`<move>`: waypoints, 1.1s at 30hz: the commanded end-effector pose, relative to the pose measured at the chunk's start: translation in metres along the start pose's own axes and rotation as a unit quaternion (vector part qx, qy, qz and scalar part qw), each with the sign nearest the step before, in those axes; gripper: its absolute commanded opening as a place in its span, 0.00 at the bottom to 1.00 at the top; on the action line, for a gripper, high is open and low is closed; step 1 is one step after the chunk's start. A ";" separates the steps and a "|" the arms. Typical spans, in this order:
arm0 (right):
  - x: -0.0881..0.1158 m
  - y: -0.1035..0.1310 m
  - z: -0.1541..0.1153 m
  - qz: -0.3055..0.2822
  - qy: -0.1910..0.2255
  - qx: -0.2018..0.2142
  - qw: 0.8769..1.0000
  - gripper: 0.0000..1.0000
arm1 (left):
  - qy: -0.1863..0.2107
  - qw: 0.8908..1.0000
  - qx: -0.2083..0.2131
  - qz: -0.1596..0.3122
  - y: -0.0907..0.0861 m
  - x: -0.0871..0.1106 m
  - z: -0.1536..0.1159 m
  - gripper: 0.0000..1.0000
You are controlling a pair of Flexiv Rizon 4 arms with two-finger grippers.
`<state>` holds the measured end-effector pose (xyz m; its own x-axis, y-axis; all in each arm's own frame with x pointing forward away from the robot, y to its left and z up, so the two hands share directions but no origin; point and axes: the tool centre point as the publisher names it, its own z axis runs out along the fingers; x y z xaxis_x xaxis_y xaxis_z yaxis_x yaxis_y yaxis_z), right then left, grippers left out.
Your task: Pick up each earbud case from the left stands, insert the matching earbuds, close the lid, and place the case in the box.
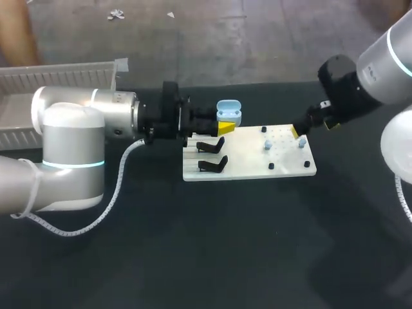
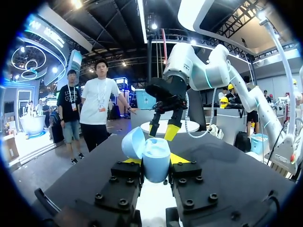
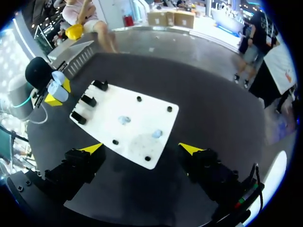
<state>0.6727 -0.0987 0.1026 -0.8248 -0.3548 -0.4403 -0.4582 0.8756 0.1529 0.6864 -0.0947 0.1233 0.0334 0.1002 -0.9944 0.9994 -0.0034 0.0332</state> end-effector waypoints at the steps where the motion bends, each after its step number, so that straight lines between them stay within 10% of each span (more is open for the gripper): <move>1: 0.005 -0.002 -0.001 0.005 0.001 0.044 0.999 1.00 | 0.002 1.000 -0.008 0.002 -0.004 -0.002 -0.001 0.00; 20: 0.005 -0.003 -0.002 0.003 0.010 0.063 0.998 1.00 | 0.006 1.000 -0.013 -0.003 -0.004 -0.003 -0.002 0.00; 33: 0.012 0.000 0.032 -0.017 0.087 0.101 0.991 1.00 | 0.006 1.000 -0.013 -0.003 -0.004 -0.003 -0.002 0.00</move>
<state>0.6644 -0.0999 0.0737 -0.8545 -0.4165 -0.3104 -0.4245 0.9043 -0.0451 0.6843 -0.0926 0.1267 0.0223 0.1170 -0.9929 0.9996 0.0166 0.0244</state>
